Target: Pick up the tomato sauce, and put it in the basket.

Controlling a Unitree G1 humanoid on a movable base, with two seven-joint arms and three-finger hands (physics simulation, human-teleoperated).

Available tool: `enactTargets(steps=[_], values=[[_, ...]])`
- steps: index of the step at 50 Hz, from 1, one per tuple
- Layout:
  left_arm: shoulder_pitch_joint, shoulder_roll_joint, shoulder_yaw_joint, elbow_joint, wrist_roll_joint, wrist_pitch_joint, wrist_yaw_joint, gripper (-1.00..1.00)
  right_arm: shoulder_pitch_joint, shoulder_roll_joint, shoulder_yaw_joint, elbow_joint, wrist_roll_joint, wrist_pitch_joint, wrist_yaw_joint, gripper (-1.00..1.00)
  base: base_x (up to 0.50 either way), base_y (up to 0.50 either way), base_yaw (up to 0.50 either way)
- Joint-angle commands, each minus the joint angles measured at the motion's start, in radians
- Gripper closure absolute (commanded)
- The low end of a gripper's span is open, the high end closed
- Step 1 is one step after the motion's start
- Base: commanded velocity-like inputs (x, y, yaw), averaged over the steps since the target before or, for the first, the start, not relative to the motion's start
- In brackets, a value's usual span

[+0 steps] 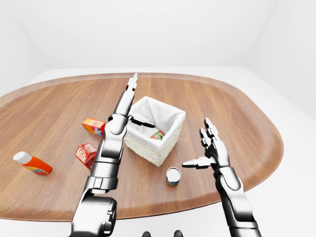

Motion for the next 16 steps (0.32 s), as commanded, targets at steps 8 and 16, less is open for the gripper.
enactTargets(steps=[8, 16], values=[[0.307, -0.042, -0.009, -0.558, -0.004, 0.0, -0.082, -1.0, 0.0, 0.001, 0.003, 0.006, -0.004, 0.0, -0.001, -1.0, 0.0, 0.0, 0.0], [0.417, -0.067, -0.018, -0.697, -0.013, 0.0, -0.08, -1.0, 0.001, 0.001, 0.003, 0.004, -0.004, 0.0, -0.001, -1.0, 0.0, 0.0, 0.0]])
